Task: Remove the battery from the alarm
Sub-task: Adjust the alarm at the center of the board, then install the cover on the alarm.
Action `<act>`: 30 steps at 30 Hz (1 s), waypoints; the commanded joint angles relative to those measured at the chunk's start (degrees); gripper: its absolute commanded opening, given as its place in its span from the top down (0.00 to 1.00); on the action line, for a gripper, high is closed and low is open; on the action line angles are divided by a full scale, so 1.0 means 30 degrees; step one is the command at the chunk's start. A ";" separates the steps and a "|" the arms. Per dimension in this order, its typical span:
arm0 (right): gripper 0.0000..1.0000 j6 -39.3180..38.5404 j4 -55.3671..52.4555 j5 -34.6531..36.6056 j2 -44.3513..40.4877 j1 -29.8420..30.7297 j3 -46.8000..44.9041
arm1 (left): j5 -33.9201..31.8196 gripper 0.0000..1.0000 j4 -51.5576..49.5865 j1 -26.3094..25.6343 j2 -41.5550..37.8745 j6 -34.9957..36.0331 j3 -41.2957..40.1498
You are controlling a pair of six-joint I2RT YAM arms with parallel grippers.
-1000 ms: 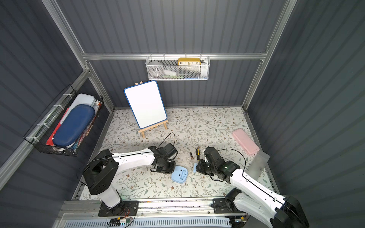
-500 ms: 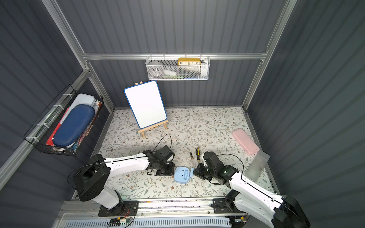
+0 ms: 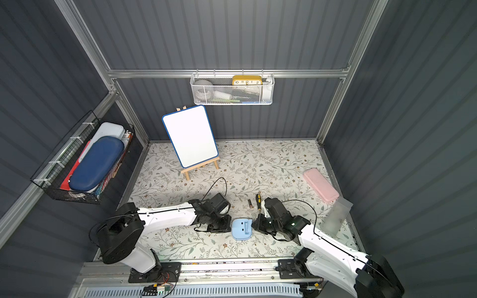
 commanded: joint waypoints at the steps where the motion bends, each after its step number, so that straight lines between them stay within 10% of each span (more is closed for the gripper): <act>1: 0.98 -0.1733 -0.0329 0.0253 0.0352 0.0062 0.0455 | -0.0522 1.00 -0.0444 -0.0029 0.0272 -0.0094 0.0754; 30: 0.98 0.0458 -0.0864 0.1723 -0.0487 0.0582 -0.0307 | -0.1426 1.00 -0.0158 0.0001 0.1156 -0.0272 0.1542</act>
